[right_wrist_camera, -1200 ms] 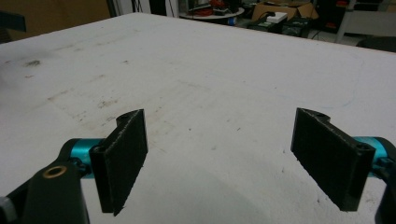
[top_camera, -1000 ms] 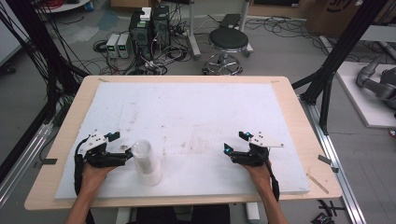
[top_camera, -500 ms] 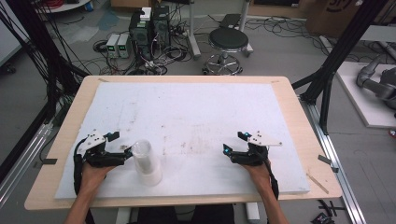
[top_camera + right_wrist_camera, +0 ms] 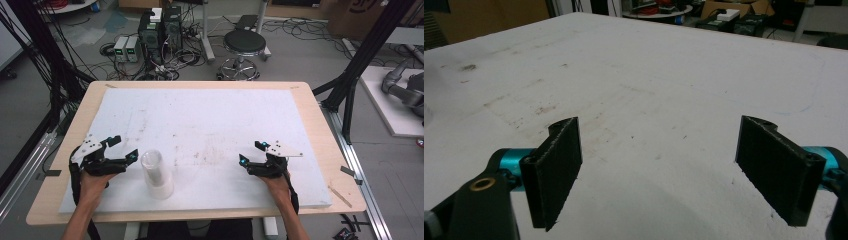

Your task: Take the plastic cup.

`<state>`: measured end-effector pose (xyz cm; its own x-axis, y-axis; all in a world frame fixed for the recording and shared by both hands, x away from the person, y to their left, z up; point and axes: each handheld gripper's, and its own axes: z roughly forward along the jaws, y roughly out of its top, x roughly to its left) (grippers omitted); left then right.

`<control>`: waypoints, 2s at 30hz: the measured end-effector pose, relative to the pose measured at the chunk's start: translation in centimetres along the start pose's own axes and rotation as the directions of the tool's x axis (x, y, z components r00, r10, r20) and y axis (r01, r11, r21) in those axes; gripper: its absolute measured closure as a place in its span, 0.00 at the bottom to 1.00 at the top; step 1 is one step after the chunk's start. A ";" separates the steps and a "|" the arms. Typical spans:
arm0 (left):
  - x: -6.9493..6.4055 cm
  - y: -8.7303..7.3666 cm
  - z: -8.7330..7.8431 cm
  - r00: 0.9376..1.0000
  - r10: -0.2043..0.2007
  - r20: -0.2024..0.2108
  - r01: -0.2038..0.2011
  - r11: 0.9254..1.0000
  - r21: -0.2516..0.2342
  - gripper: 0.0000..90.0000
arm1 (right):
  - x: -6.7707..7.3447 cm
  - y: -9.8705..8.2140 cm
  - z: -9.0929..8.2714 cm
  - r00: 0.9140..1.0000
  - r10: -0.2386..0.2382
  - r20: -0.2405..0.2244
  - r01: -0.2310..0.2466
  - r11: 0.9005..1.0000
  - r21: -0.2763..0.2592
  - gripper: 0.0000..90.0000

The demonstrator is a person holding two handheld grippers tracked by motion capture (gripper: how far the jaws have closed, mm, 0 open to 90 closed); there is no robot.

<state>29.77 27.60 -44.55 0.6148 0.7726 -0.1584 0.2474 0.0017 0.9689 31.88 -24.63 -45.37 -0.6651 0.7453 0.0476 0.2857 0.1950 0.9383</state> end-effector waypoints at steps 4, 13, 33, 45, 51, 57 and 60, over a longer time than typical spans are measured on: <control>-0.2 2.1 -1.3 0.999 0.037 0.021 -0.037 0.999 -0.017 0.08 | -0.1 0.0 0.1 1.000 -0.004 -0.002 0.004 1.000 0.002 0.21; -1.9 8.0 -3.4 0.973 0.161 0.164 -0.154 0.987 -0.053 0.08 | 0.0 0.0 0.1 1.000 0.000 -0.001 0.000 1.000 0.006 0.21; -6.4 13.2 -1.1 0.808 0.213 0.549 -0.297 0.953 0.067 0.08 | 0.0 0.0 0.1 1.000 -0.001 -0.002 0.001 1.000 0.012 0.21; -8.7 13.1 1.4 0.762 0.239 0.601 -0.430 0.882 0.194 0.08 | 0.0 0.1 0.1 1.000 -0.003 -0.003 0.003 1.000 0.012 0.21; -9.3 11.7 2.5 0.753 0.241 0.613 -0.475 0.843 0.253 0.08 | 0.0 0.1 0.2 1.000 -0.002 -0.005 0.002 1.000 0.011 0.21; -9.7 10.9 3.0 0.752 0.241 0.613 -0.490 0.827 0.276 0.08 | 0.0 0.1 0.2 1.000 -0.003 -0.003 0.003 1.000 0.011 0.21; -9.8 10.7 3.1 0.751 0.243 0.615 -0.498 0.819 0.285 0.08 | 0.0 0.1 0.2 1.000 0.000 -0.005 0.000 1.000 0.012 0.21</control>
<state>28.75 18.07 -33.26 0.9817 0.1902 -0.0007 0.1098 -0.5638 0.8186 32.01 -24.52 -45.38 -0.6683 0.7422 0.0491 0.2937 0.2027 0.9342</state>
